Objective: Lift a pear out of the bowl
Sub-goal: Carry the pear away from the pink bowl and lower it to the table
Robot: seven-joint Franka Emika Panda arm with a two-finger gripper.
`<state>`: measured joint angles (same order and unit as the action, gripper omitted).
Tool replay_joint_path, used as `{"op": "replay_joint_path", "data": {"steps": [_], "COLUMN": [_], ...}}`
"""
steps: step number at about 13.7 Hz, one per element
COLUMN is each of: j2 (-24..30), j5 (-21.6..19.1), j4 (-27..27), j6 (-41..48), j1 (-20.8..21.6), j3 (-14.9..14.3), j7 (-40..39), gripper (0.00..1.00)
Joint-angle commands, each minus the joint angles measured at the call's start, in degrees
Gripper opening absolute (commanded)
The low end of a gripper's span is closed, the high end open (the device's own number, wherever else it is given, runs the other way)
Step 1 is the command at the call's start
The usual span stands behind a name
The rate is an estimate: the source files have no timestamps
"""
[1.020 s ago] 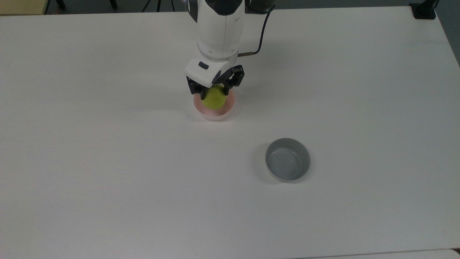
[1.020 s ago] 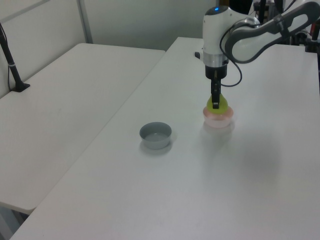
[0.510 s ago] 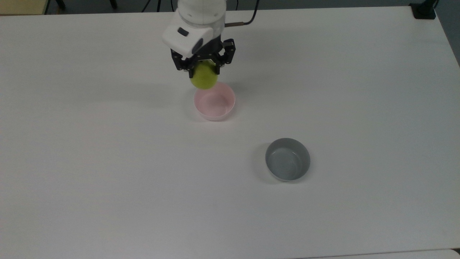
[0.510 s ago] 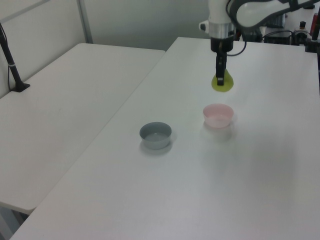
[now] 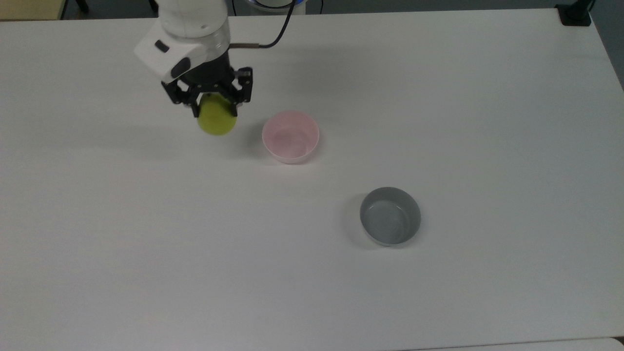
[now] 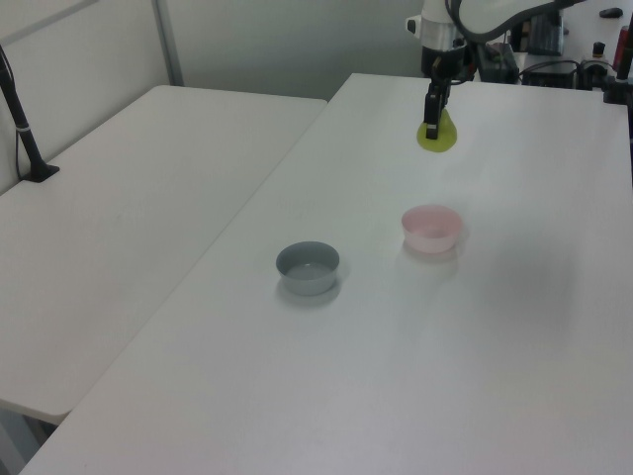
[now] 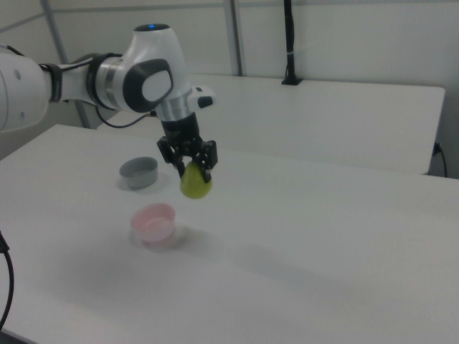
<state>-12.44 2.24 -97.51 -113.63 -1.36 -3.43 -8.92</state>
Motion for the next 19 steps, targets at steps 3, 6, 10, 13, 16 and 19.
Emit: {"op": "replay_joint_path", "data": {"steps": [3,6,10,13,16,19], "j2": [-9.34,-13.57,-14.46,-14.37,-13.76,-13.58], "j5": [-0.92,-0.57,0.04,1.71,1.89,1.89], "j4": [1.71,1.71,1.45,1.01,1.18,1.18], "j6": [-13.60,-22.05,-21.90,-18.57,-12.69,-10.12], "j1": [-3.21,-4.53,-4.70,-4.79,-4.79,-4.79], "j3": [-0.18,-0.18,-0.18,-0.26,-0.53,-0.53], "j7": [-0.66,3.11,2.86,2.77,1.63,0.57], "gripper": [0.56,0.58,0.67,0.69,0.69,0.85]}}
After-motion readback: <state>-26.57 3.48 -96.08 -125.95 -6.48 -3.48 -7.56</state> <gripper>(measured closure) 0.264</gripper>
